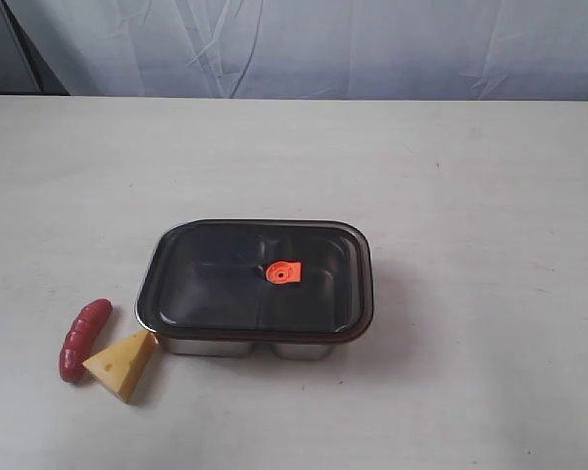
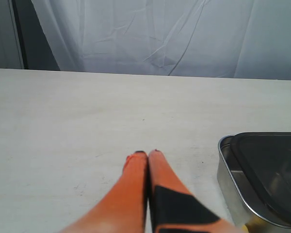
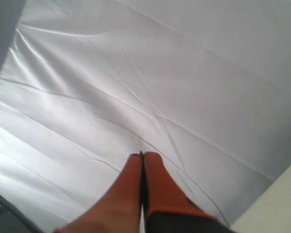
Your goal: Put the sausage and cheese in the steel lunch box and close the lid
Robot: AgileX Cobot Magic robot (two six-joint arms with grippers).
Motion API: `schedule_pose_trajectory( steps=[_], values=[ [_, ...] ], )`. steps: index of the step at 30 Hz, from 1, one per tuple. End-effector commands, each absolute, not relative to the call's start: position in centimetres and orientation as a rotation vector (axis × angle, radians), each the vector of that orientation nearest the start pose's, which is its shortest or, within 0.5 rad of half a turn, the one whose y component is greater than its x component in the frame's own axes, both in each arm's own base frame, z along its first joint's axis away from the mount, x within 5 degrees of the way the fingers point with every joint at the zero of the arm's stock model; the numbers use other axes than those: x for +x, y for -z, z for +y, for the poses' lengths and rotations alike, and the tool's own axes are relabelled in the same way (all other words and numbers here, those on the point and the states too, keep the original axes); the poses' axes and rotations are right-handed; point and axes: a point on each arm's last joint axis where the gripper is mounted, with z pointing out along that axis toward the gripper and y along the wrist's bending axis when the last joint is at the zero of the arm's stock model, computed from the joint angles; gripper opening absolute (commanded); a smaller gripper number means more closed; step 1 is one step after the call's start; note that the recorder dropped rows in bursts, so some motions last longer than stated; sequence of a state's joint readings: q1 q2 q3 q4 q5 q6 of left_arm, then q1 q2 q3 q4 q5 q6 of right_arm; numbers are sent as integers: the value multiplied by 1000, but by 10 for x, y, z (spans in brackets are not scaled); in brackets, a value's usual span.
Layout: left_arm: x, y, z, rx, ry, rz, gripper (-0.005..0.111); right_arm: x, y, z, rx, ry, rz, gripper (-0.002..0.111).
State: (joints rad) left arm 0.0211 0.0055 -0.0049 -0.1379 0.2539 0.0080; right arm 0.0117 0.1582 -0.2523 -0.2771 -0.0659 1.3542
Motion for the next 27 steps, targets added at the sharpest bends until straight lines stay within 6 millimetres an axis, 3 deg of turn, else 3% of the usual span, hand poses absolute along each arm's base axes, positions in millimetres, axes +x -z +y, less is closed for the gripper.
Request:
schedule_pose_trajectory(
  steps=[1,7,9,11,14,17,20,21,24,27],
  values=[
    [55,-192,-2,-100,109,1719,0,91,-326,11,546,-816,1387,-1],
    [55,-192,-2,-100,109,1719,0,159,-347,40,370,-744,1618,-1],
    [55,-192,-2,-100,109,1719,0,192,-350,49,311,-663,1688,-1],
    [55,-192,-2,-100,109,1719,0,225,-346,50,281,-483,1796,-1],
    [55,-192,-2,-100,109,1719,0,279,-331,42,156,-53,1954,-1],
    [55,-192,-2,-102,111,1719,0,306,-307,34,150,241,2201,-1],
    [55,-192,-2,-102,111,1719,0,311,-271,54,-27,100,2506,-1],
    [55,-192,-2,-102,111,1719,0,310,-254,66,-114,-33,2632,-1],
    [55,-192,-2,-102,111,1719,0,305,-233,84,-201,-287,2795,-1],
    [55,-192,-2,-102,111,1719,0,300,-225,92,-317,-531,2865,-1]
  ],
)
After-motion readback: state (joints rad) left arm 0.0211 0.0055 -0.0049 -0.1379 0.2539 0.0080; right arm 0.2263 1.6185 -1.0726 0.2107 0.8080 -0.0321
